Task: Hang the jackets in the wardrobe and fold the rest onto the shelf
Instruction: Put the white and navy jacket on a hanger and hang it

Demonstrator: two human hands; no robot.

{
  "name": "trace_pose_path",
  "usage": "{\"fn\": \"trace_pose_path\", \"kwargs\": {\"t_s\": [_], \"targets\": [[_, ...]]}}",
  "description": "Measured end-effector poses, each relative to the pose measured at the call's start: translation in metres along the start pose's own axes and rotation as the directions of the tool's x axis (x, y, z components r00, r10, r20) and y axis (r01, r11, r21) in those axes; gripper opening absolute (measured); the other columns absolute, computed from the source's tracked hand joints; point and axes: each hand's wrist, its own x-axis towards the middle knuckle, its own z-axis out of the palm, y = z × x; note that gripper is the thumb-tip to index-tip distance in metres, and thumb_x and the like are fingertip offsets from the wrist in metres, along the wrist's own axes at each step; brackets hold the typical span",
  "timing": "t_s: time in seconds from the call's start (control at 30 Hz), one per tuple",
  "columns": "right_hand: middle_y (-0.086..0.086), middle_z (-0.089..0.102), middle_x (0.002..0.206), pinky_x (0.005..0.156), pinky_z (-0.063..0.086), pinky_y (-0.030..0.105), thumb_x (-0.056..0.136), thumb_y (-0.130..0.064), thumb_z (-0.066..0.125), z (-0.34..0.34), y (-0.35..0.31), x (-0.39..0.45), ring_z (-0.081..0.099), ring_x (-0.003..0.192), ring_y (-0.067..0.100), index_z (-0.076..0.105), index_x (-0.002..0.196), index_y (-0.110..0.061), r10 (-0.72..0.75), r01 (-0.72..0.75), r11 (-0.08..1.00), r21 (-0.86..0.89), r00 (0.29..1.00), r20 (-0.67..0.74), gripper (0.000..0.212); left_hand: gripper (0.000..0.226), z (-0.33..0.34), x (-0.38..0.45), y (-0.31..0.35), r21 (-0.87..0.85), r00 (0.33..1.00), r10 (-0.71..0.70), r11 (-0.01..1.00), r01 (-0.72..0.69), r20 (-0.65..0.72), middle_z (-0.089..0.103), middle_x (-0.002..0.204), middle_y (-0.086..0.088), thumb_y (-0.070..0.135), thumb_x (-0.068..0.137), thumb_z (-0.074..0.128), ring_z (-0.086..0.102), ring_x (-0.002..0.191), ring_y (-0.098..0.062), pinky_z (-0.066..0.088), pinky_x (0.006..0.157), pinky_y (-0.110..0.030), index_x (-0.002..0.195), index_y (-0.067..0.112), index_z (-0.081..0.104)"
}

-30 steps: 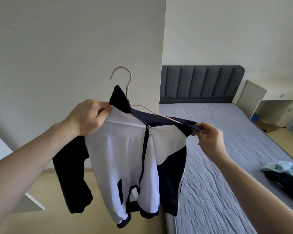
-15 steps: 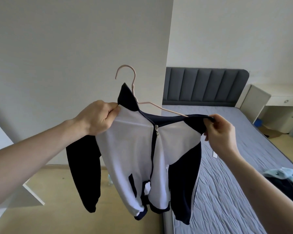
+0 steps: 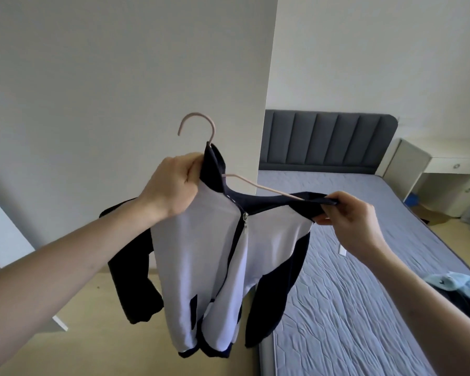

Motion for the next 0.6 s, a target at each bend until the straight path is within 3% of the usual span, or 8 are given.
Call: {"fn": "trace_pose_path", "kwargs": {"t_s": [0.07, 0.17, 0.23, 0.3, 0.33, 0.4, 0.47, 0.6], "targets": [[-0.003, 0.078, 0.08, 0.07, 0.065, 0.031, 0.102, -0.002, 0.059, -0.005, 0.003, 0.0, 0.079, 0.074, 0.018, 0.073, 0.088, -0.023, 0.049, -0.049, 0.998, 0.047, 0.999, -0.009, 0.029, 0.034, 0.0, -0.003, -0.008, 0.073, 0.999, 0.048, 0.996, -0.048, 0.007, 0.056, 0.063, 0.014, 0.035, 0.098, 0.028, 0.052, 0.057, -0.014, 0.042, 0.055, -0.036, 0.077, 0.048, 0.053], [-0.002, 0.079, 0.082, 0.066, 0.066, 0.035, 0.103, -0.004, 0.058, -0.014, -0.001, 0.003, 0.079, 0.074, 0.021, 0.074, 0.092, -0.023, 0.059, -0.054, 0.996, 0.078, 0.996, -0.072, 0.027, 0.034, -0.001, -0.002, -0.02, 0.169, 0.999, 0.014, 0.985, -0.021, 0.044, 0.059, 0.066, 0.002, 0.045, 0.094, 0.023, 0.06, 0.066, -0.039, 0.04, 0.057, -0.037, 0.081, 0.034, 0.054], [-0.001, 0.079, 0.083, 0.063, 0.065, 0.033, 0.103, -0.004, 0.056, -0.017, -0.011, 0.008, 0.078, 0.072, 0.022, 0.074, 0.093, -0.023, 0.044, -0.03, 0.993, 0.113, 0.992, -0.121, 0.028, 0.035, 0.011, -0.009, -0.023, 0.356, 0.981, 0.03, 0.93, -0.098, 0.192, 0.068, 0.074, -0.011, 0.047, 0.089, 0.026, 0.065, 0.073, -0.044, 0.036, 0.058, -0.034, 0.087, 0.031, 0.057], [-0.001, 0.078, 0.083, 0.06, 0.064, 0.03, 0.103, -0.004, 0.057, -0.016, -0.026, 0.014, 0.078, 0.071, 0.021, 0.074, 0.095, -0.021, 0.003, 0.016, 0.991, 0.129, 0.989, -0.148, 0.026, 0.034, 0.026, -0.023, -0.018, 0.43, 0.948, 0.047, 0.884, -0.186, 0.314, 0.069, 0.077, -0.01, 0.048, 0.086, 0.022, 0.066, 0.073, -0.042, 0.036, 0.057, -0.034, 0.088, 0.032, 0.051], [-0.001, 0.078, 0.083, 0.06, 0.063, 0.029, 0.102, -0.004, 0.057, -0.015, -0.033, 0.018, 0.078, 0.071, 0.02, 0.074, 0.095, -0.019, -0.012, 0.031, 0.991, 0.131, 0.989, -0.149, 0.024, 0.032, 0.029, -0.023, -0.015, 0.396, 0.958, 0.017, 0.908, -0.135, 0.287, 0.068, 0.076, -0.009, 0.048, 0.086, 0.021, 0.065, 0.073, -0.042, 0.038, 0.056, -0.036, 0.082, 0.03, 0.047], [0.0, 0.077, 0.082, 0.061, 0.063, 0.028, 0.102, -0.003, 0.057, -0.012, -0.045, 0.026, 0.078, 0.073, 0.019, 0.072, 0.096, -0.015, -0.025, 0.039, 0.991, 0.126, 0.994, -0.111, 0.02, 0.035, 0.029, -0.012, -0.013, 0.193, 0.977, -0.148, 0.974, 0.117, 0.154, 0.066, 0.074, -0.007, 0.046, 0.092, 0.025, 0.062, 0.074, -0.039, 0.046, 0.061, -0.042, 0.072, 0.024, 0.043], [0.0, 0.077, 0.083, 0.067, 0.065, 0.029, 0.102, -0.002, 0.058, -0.004, -0.058, 0.032, 0.078, 0.076, 0.018, 0.071, 0.094, -0.012, -0.04, 0.043, 0.993, 0.108, 0.999, -0.033, 0.018, 0.042, 0.029, 0.001, -0.009, 0.02, 0.961, -0.265, 0.964, 0.265, 0.074, 0.063, 0.07, -0.001, 0.045, 0.099, 0.031, 0.06, 0.072, -0.031, 0.047, 0.064, -0.04, 0.066, 0.023, 0.047], [0.0, 0.077, 0.081, 0.078, 0.065, 0.033, 0.1, -0.005, 0.059, 0.023, -0.085, 0.045, 0.078, 0.078, 0.014, 0.071, 0.088, -0.016, -0.101, 0.095, 0.993, 0.071, 0.991, 0.087, 0.02, 0.051, 0.047, 0.008, 0.01, -0.016, 0.949, -0.279, 0.959, 0.284, 0.15, 0.054, 0.057, 0.011, 0.039, 0.107, 0.036, 0.048, 0.056, -0.007, 0.034, 0.058, -0.034, 0.057, 0.027, 0.042]]}}
